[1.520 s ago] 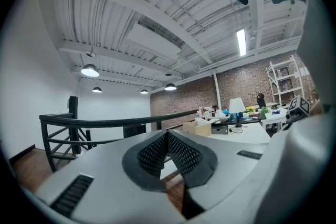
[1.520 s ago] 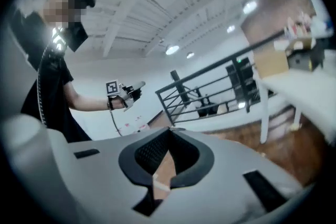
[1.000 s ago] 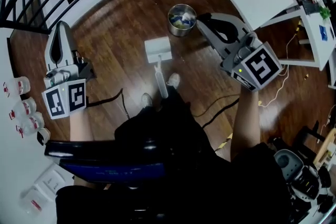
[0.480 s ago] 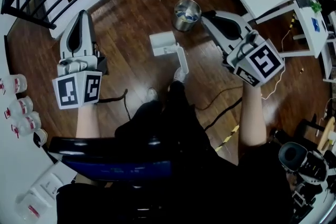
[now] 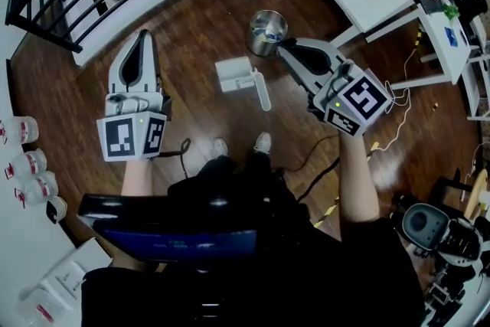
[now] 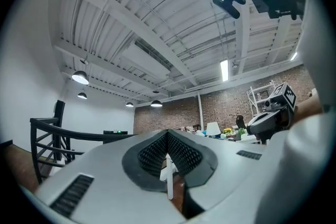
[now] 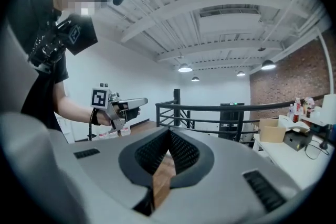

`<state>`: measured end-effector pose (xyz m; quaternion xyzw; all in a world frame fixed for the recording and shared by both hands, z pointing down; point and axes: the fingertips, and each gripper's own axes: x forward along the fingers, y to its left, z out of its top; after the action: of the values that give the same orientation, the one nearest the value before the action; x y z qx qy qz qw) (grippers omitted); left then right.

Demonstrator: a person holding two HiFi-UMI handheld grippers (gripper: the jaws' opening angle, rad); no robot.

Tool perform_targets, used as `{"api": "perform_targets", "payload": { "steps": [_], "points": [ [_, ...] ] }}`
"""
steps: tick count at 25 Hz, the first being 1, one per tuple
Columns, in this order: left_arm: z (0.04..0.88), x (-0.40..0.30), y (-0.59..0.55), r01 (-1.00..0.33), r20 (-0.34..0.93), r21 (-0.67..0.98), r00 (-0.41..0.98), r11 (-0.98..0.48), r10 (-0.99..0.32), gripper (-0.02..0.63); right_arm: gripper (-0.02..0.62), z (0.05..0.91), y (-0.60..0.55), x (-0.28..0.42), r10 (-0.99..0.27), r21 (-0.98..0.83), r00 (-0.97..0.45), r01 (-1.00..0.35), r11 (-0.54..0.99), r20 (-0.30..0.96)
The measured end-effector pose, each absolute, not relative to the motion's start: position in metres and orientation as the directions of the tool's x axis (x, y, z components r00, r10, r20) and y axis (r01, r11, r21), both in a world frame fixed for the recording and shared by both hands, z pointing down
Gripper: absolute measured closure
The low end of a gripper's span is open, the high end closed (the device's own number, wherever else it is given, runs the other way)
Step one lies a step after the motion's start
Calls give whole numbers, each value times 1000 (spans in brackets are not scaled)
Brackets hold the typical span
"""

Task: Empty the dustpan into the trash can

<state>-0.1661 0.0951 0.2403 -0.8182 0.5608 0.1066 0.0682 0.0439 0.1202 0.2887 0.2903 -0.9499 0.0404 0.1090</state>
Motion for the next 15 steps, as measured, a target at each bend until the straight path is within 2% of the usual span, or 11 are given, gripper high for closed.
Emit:
{"api": "perform_targets", "payload": {
  "steps": [10,15],
  "points": [
    [252,-103,83,-937,-226,-12,342,-348,-912,603,597,307,118,78,-527,-28,-817,-547,837,234],
    [252,-93,80,-939,-219,-18,340,-345,-914,603,596,310,114,83,-511,-36,-828,-533,846,231]
  ]
}}
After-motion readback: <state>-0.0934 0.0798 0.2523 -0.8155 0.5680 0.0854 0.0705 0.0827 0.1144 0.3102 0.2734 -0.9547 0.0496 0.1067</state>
